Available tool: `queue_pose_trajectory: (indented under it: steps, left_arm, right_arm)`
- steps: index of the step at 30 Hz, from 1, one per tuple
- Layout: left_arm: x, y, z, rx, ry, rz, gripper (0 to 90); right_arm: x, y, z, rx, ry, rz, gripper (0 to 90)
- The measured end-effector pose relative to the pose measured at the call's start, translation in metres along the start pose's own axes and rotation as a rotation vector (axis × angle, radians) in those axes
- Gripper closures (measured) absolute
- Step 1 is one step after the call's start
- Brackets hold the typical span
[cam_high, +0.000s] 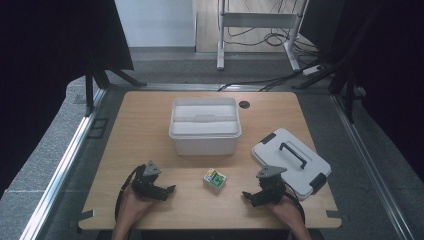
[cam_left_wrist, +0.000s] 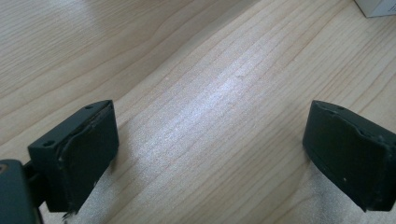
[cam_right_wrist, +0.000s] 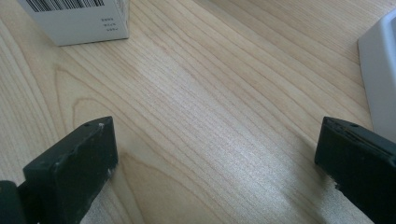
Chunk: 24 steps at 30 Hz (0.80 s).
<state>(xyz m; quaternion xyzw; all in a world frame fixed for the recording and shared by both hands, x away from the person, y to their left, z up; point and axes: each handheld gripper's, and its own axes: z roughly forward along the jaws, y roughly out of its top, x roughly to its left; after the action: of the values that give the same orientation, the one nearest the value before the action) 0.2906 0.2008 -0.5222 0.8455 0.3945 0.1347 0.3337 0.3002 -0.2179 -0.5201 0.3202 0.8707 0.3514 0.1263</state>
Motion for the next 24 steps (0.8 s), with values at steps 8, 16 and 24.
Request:
queue_pose_trajectory:
  steps: [8, 16, 24]
  left_arm:
    - [-0.0005, -0.0001, 0.0005, 0.008, 0.02, -0.026, 0.5]
    - [-0.0007, -0.0005, 0.0, 0.005, 0.022, -0.029, 1.3]
    - [-0.0007, -0.0005, 0.0, 0.005, 0.021, -0.028, 1.3]
  right_arm:
    - [0.0, -0.0001, 0.0, 0.0, 0.0, 0.001, 0.0]
    - [0.0, -0.0001, 0.0, 0.0, 0.0, 0.001, 0.0]
    - [0.0, 0.0, 0.0, 0.0, 0.0, 0.001, 0.0]
